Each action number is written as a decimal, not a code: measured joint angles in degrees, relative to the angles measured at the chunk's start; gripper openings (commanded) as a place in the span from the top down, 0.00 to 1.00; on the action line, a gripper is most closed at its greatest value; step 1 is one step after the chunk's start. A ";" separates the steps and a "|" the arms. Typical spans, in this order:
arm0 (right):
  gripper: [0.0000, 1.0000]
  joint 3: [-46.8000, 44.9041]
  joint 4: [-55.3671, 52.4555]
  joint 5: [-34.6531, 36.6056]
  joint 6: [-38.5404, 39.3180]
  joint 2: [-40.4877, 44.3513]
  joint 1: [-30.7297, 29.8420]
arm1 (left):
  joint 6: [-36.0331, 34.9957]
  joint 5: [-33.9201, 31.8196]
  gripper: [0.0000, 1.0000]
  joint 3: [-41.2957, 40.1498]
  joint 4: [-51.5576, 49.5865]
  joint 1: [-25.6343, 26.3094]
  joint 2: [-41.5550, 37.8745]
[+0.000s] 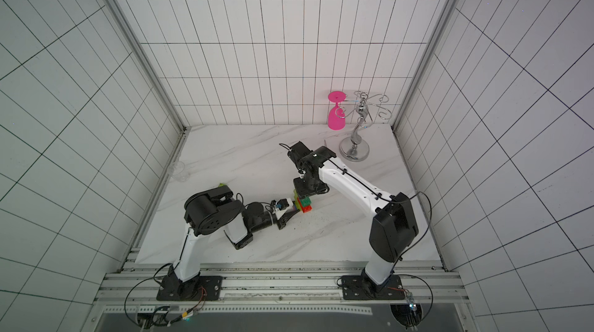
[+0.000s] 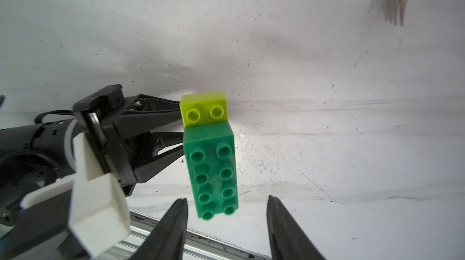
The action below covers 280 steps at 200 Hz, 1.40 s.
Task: Assemble a spoon with lego
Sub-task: Assemble the lego brick with the lego brick, then place the lego brick at the center of the board.
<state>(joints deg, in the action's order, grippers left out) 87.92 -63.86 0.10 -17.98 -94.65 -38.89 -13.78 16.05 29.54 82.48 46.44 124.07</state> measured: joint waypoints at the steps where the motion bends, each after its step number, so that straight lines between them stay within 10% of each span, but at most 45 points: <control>1: 0.46 0.02 0.00 0.02 0.00 0.15 0.00 | 0.02 0.00 1.00 0.00 0.02 0.00 0.00; 60: 0.47 -7.13 5.81 0.15 -0.63 14.64 6.75 | 0.52 1.99 1.00 0.31 0.50 -2.01 0.61; 158: 0.48 -16.85 13.42 -4.26 -0.87 13.90 8.50 | 1.36 5.03 0.98 2.12 2.56 -5.75 3.37; 280: 0.48 -18.03 15.34 -5.05 -0.85 13.86 8.50 | 2.80 3.98 0.71 1.73 2.34 -5.79 3.10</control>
<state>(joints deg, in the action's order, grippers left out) 69.89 -48.51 -4.95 -18.83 -80.79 -30.39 -10.98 20.03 31.27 84.82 40.64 127.17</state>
